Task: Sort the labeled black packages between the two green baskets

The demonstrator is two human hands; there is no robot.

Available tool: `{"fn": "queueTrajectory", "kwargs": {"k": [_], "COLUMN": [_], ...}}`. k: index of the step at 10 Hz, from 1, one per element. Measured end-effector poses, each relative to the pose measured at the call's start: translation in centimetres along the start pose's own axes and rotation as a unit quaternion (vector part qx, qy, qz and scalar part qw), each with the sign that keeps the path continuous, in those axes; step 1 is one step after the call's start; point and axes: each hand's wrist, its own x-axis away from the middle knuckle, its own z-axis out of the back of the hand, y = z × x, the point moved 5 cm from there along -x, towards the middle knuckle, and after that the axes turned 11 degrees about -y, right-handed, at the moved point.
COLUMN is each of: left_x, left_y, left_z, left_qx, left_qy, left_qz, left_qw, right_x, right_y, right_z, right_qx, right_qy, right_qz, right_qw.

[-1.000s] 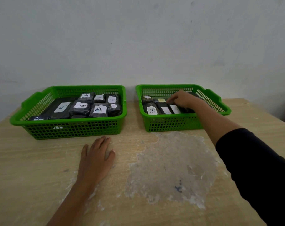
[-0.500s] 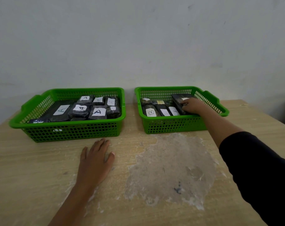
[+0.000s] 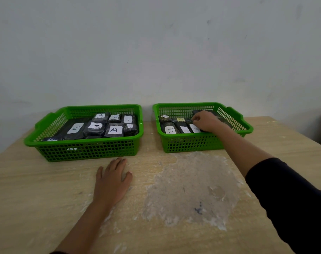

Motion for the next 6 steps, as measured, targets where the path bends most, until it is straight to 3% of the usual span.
{"fn": "queueTrajectory", "kwargs": {"k": [2, 4, 6], "left_x": [-1.2, -0.8, 1.1], "left_y": [0.7, 1.4, 3.3], "left_z": [1.5, 2.4, 6.7], "left_qx": [-0.018, -0.085, -0.109], "left_qy": [-0.007, -0.059, -0.02], "left_qz": [0.015, 0.036, 0.03], "left_qw": [1.0, 0.994, 0.993], "right_x": [2.3, 6.1, 9.3], "right_y": [-3.1, -6.1, -8.7], "right_z": [-2.0, -4.0, -3.8], "right_qx": [-0.034, 0.05, 0.096], "right_qy": [0.02, 0.019, 0.034], "right_qz": [0.03, 0.039, 0.047], "right_qw": [0.999, 0.998, 0.994]}}
